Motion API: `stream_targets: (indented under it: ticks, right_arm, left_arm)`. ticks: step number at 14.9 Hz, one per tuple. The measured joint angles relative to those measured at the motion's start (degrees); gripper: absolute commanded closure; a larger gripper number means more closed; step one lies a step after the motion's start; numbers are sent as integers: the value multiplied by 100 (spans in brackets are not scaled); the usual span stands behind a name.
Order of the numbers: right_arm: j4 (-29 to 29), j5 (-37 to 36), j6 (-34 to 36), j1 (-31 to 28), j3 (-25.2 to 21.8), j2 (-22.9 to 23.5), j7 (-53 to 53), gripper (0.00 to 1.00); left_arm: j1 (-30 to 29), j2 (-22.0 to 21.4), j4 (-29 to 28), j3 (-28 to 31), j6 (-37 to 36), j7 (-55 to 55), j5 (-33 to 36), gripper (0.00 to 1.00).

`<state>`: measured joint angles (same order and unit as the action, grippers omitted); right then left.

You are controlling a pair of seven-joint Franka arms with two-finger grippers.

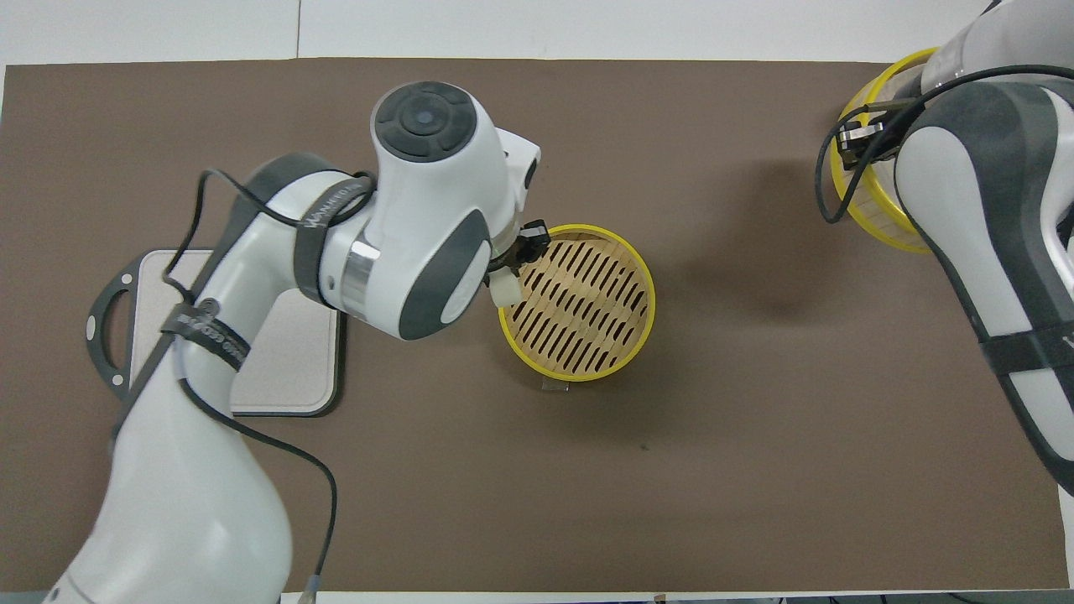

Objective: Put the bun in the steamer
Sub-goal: 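Carry the white bun over the open steamer and lower it with the left gripper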

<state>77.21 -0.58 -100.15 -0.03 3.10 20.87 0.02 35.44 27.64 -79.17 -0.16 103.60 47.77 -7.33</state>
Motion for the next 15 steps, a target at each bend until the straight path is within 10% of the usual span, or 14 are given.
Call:
stream_targets:
  ticks: [11,15]
  right_arm:
    - [475,19,-17,-142,63,-130,-29,100]
    - [568,21,-17,-135,64,-186,-13,100]
  left_arm:
    - [584,793,257,2,630,677,0,59]
    - [687,939,247,6,752,802,0,0]
